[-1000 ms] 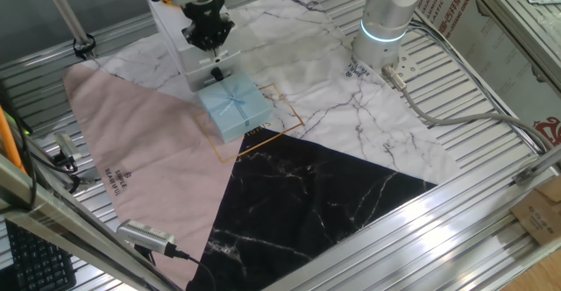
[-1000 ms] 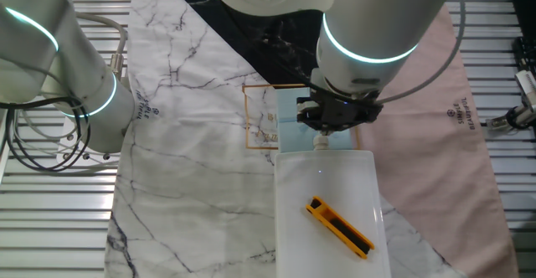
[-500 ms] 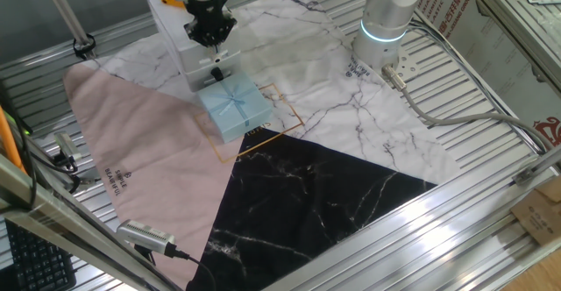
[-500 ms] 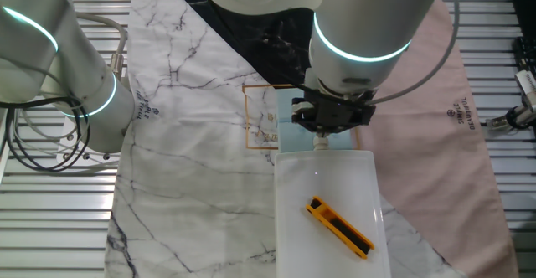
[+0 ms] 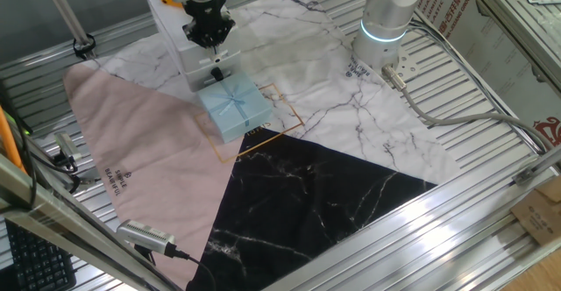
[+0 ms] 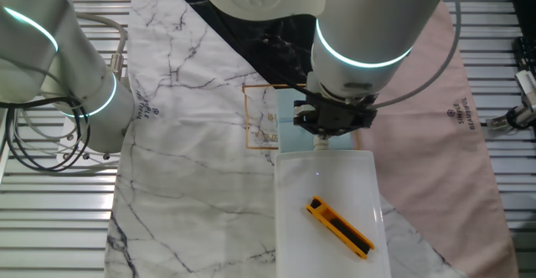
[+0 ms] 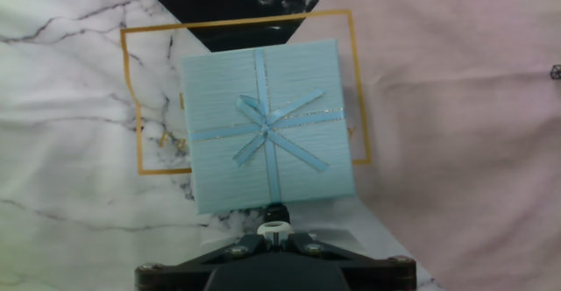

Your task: Grasp the handle and open the drawer

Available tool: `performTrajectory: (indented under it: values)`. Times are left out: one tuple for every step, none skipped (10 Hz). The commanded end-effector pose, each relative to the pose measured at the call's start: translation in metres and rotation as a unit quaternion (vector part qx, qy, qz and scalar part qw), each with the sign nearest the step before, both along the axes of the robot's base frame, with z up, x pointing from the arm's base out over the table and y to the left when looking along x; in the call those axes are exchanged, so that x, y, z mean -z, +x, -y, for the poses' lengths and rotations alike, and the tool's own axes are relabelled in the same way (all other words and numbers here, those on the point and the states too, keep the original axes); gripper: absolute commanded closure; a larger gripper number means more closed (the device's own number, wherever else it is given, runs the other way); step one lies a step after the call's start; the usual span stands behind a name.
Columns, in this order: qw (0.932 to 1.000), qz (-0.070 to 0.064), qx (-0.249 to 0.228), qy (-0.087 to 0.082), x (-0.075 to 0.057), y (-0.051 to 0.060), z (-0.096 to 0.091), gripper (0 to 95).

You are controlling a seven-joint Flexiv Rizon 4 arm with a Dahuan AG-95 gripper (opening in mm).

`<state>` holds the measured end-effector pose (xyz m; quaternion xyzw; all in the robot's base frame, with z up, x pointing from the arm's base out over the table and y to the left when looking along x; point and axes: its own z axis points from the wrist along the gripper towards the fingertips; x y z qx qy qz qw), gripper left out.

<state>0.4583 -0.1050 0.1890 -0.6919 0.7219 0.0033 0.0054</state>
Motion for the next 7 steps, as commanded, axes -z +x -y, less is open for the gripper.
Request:
performTrajectory:
  values:
    - [1.0000, 0.000, -0.002, 0.000, 0.0002, 0.0000, 0.0000, 95.0]
    - [1.0000, 0.000, -0.004, 0.001, 0.0002, -0.0001, 0.0000, 76.0]
    - [1.0000, 0.000, -0.008, 0.001, 0.0002, 0.0000, 0.0000, 76.0]
    - [0.9999, 0.001, -0.015, 0.001, 0.0002, 0.0001, -0.0001, 57.0]
    - [0.9998, 0.001, -0.017, 0.001, 0.0001, 0.0003, -0.0001, 38.0]
    - [0.9998, 0.002, -0.022, 0.002, 0.0002, 0.0009, -0.0002, 38.0]
    - [0.9997, 0.003, -0.024, 0.002, 0.0000, 0.0013, -0.0002, 38.0]
